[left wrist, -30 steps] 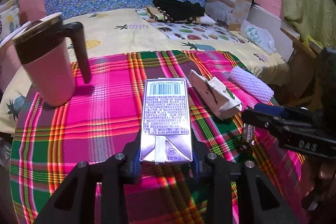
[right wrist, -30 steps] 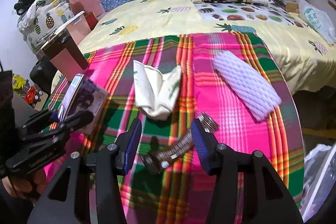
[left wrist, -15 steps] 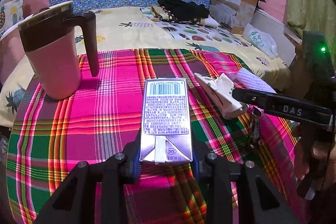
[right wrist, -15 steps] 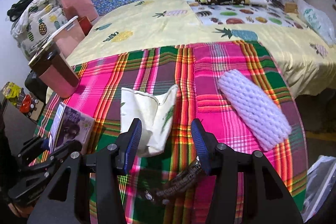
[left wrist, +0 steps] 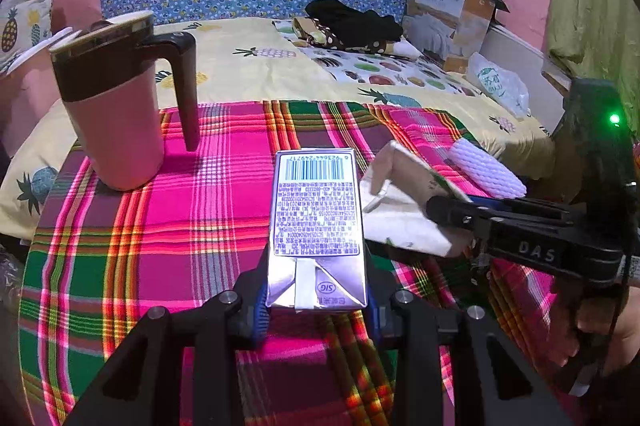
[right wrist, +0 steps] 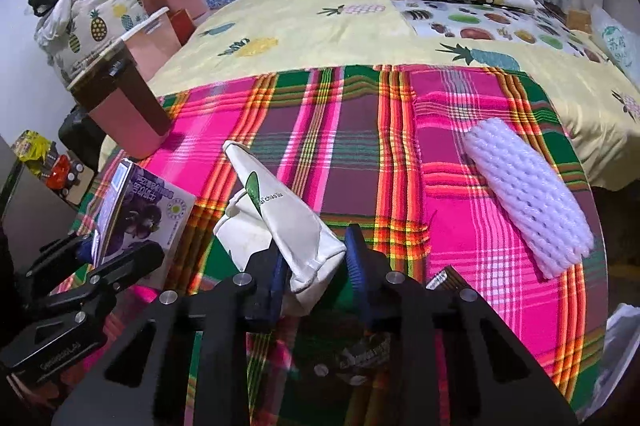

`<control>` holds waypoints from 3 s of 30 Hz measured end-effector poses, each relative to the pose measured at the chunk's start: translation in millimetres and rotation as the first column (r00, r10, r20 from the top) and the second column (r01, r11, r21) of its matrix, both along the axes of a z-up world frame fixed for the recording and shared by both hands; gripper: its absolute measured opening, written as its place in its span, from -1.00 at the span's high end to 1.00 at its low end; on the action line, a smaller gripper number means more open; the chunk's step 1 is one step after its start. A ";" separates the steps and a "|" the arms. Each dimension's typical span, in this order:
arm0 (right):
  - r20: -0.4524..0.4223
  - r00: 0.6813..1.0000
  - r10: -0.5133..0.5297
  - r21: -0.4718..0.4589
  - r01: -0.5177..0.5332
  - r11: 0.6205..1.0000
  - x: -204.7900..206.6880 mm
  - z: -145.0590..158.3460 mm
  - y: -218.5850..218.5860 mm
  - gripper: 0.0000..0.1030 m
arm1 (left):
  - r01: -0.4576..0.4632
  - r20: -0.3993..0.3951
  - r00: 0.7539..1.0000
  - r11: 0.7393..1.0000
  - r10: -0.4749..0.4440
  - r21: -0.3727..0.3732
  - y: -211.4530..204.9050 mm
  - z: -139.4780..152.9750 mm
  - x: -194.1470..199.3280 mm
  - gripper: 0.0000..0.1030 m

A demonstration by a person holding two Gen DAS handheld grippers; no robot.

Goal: Collect trash
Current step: 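Grasp the white cloth bag with the right gripper while the left gripper holds the carton, then carry the carton and bag over the bin and open the left gripper to drop the carton, then open the right gripper to drop the white cloth bag into the bin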

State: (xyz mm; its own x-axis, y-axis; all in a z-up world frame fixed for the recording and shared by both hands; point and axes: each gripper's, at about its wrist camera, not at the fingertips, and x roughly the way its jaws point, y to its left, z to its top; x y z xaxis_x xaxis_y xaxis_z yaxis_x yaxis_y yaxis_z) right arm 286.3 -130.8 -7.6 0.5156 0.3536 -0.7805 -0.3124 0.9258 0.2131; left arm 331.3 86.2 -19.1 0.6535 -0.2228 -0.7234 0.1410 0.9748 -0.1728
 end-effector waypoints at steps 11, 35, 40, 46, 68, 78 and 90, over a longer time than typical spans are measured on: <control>0.073 0.997 -0.031 0.057 0.027 0.998 -49.6 39.7 -30.7 0.44 | 0.018 0.039 0.999 0.999 -0.017 -0.028 -20.0 32.7 -37.5 0.27; 0.151 0.957 -0.249 0.092 0.238 0.967 -137.7 52.9 -127.8 0.44 | 0.235 0.051 0.971 0.971 -0.233 -0.045 -145.8 63.2 -130.4 0.27; 0.164 0.934 -0.316 0.099 0.303 0.948 -146.7 52.9 -154.0 0.44 | 0.301 0.057 0.953 0.953 -0.299 -0.041 -183.6 67.6 -128.7 0.27; 0.166 0.907 -0.386 0.101 0.374 0.922 -152.1 48.9 -182.2 0.44 | 0.374 0.062 0.926 0.927 -0.371 -0.034 -229.3 67.4 -123.6 0.27; 0.101 0.804 -0.586 0.054 0.583 0.810 -169.1 17.5 -268.5 0.44 | 0.547 -0.008 0.836 0.835 -0.549 -0.062 -353.5 27.0 -91.3 0.27; 0.040 0.770 -0.637 0.021 0.637 0.771 -175.7 4.0 -291.9 0.41 | 0.604 -0.057 0.793 0.795 -0.607 -0.056 -390.4 4.2 -87.3 0.25; 0.090 0.774 -0.627 0.001 0.629 0.777 -180.6 20.5 -282.6 0.02 | 0.595 -0.023 0.801 0.801 -0.598 -0.065 -376.1 17.5 -93.0 0.16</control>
State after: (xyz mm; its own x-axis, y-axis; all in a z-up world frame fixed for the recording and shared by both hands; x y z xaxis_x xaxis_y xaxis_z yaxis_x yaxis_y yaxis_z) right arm 105.8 -413.3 12.9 0.6763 -0.0919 -0.7309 0.3259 0.9271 0.1850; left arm 238.3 -289.9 -1.7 0.3492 -0.5968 -0.7224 0.6835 0.6896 -0.2394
